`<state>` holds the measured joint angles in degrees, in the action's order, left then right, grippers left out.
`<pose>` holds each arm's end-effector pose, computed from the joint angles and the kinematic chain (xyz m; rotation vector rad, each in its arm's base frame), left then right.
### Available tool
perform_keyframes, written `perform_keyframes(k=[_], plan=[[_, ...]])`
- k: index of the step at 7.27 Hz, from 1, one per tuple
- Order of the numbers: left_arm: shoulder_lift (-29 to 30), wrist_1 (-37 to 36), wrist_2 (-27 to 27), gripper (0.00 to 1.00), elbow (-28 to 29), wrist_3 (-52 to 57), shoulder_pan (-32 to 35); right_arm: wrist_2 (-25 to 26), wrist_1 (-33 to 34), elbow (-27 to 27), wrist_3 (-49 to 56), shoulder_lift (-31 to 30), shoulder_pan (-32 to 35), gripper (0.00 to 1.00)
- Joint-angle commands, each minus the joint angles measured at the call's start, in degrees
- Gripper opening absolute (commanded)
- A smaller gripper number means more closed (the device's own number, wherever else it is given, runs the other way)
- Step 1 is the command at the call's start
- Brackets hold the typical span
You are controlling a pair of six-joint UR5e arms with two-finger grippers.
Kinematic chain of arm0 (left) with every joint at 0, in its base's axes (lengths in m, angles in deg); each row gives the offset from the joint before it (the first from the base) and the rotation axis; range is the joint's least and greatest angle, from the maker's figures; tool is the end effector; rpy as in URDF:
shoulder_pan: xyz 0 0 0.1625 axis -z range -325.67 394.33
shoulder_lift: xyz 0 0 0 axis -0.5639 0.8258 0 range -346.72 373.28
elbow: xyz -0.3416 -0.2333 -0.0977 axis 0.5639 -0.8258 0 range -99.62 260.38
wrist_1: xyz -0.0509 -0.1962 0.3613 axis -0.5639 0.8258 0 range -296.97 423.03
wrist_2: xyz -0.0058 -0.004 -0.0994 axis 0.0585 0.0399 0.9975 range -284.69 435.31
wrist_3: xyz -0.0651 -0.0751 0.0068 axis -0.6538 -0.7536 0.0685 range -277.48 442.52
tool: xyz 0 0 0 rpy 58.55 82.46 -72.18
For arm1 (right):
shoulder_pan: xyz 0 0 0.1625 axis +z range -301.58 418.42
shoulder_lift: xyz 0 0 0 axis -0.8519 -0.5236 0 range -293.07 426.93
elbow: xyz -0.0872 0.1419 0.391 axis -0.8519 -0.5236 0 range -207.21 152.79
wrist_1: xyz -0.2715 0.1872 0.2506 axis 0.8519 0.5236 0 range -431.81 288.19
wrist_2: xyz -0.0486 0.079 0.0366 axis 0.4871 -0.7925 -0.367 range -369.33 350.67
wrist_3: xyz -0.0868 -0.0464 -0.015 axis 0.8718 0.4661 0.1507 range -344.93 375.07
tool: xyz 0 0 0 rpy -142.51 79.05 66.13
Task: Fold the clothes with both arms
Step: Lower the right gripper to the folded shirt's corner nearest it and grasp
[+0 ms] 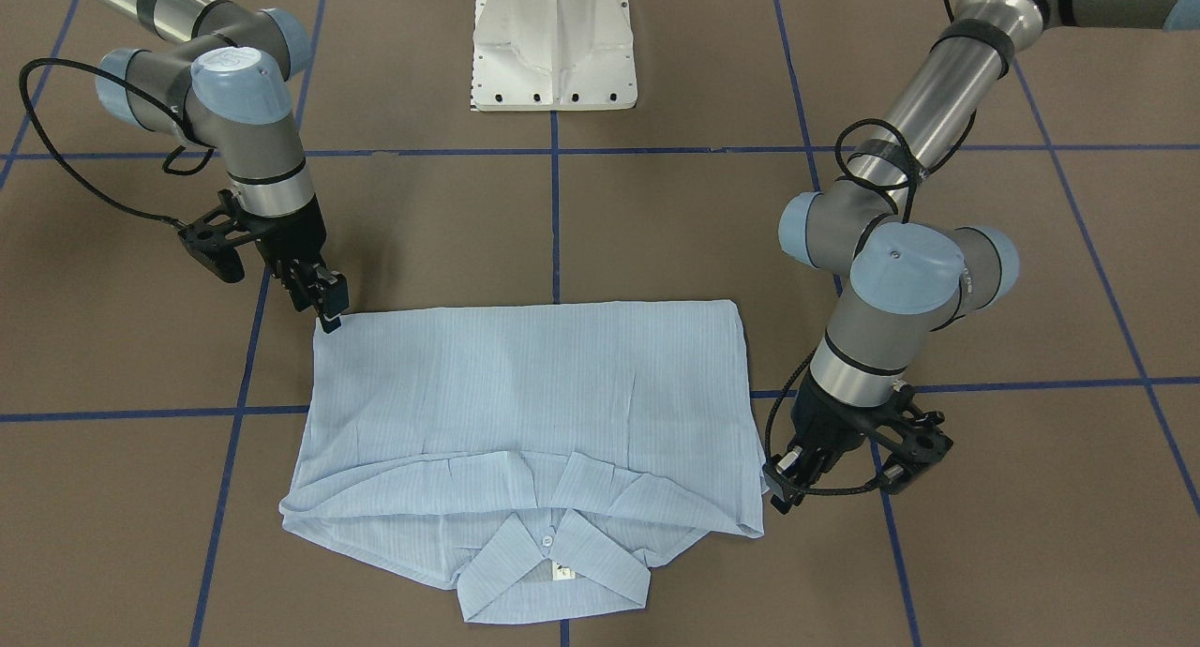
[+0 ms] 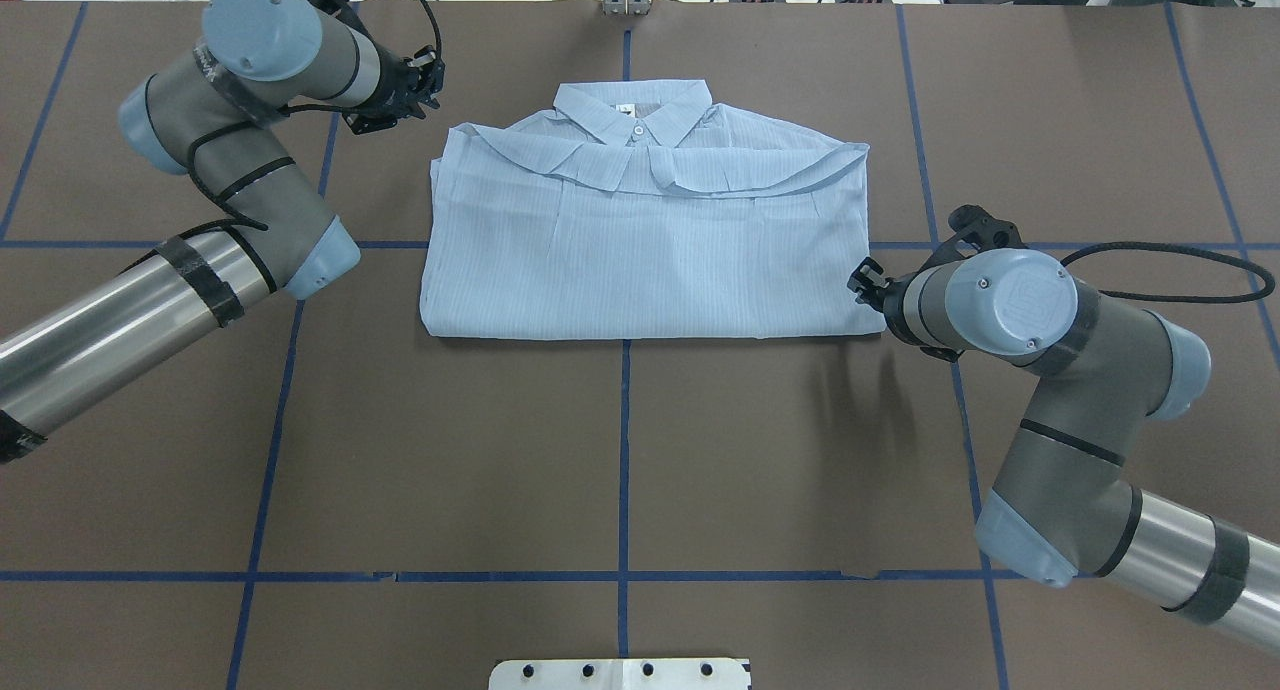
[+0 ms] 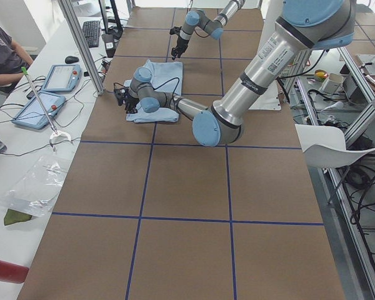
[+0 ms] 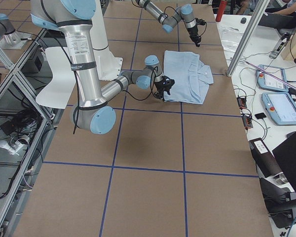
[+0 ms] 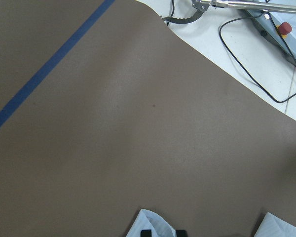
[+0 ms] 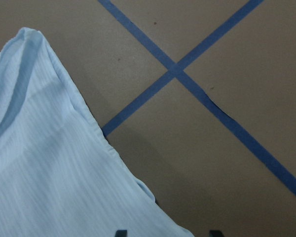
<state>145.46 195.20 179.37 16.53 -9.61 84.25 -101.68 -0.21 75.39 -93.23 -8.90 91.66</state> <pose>0.4296 -0.6801 0.3355 0.2092 1.0373 -0.7002 -0.4269 -0.4342 0.3973 0.0658 -0.8115 0.8350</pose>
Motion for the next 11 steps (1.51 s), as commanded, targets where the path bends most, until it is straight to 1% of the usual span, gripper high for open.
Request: perform_keyframes(k=[1, 2, 4, 5, 6, 7, 8, 10, 11], plan=[[-0.25, -0.07, -0.09, 0.29, -0.05, -0.07, 0.00, 0.07, -0.05, -0.73, -2.86, 0.16, -0.45, 0.66], [-0.60, -0.07, -0.09, 0.29, -0.05, -0.07, 0.00, 0.68, -0.05, -2.04, -3.75, 0.77, -1.06, 0.66], [-0.60, -0.16, -0.09, 0.29, -0.05, -0.07, 0.00, 1.12, -0.05, -3.01, -3.67, 1.83, -1.07, 0.66], [-0.69, -0.25, -0.17, 0.29, -0.05, -0.07, 0.00, 1.39, -0.14, -5.02, -3.67, 3.66, -1.07, 0.65], [-0.60, -0.25, -0.18, 0.29, -0.14, -0.07, 0.00, 1.65, -0.14, -6.08, -3.67, 4.02, -1.07, 0.62], [-0.60, -0.25, -0.18, 0.29, -0.14, -0.07, 0.00, 1.74, -0.14, -5.49, -4.02, 4.12, -0.81, 0.37], [-0.60, -0.25, -0.18, 0.29, -0.22, -0.24, -0.09, 1.74, -0.14, -5.04, -4.11, 3.94, -0.72, 0.00], [-0.60, -0.33, -0.18, 0.29, -0.49, -0.33, -0.09, 1.74, -0.14, -3.64, -3.93, 3.24, -0.54, 0.00], [-0.60, -0.33, -0.18, 0.29, -0.49, -0.51, -0.09, 1.57, 0.38, -0.41, -3.76, 1.76, -0.45, 0.00]])
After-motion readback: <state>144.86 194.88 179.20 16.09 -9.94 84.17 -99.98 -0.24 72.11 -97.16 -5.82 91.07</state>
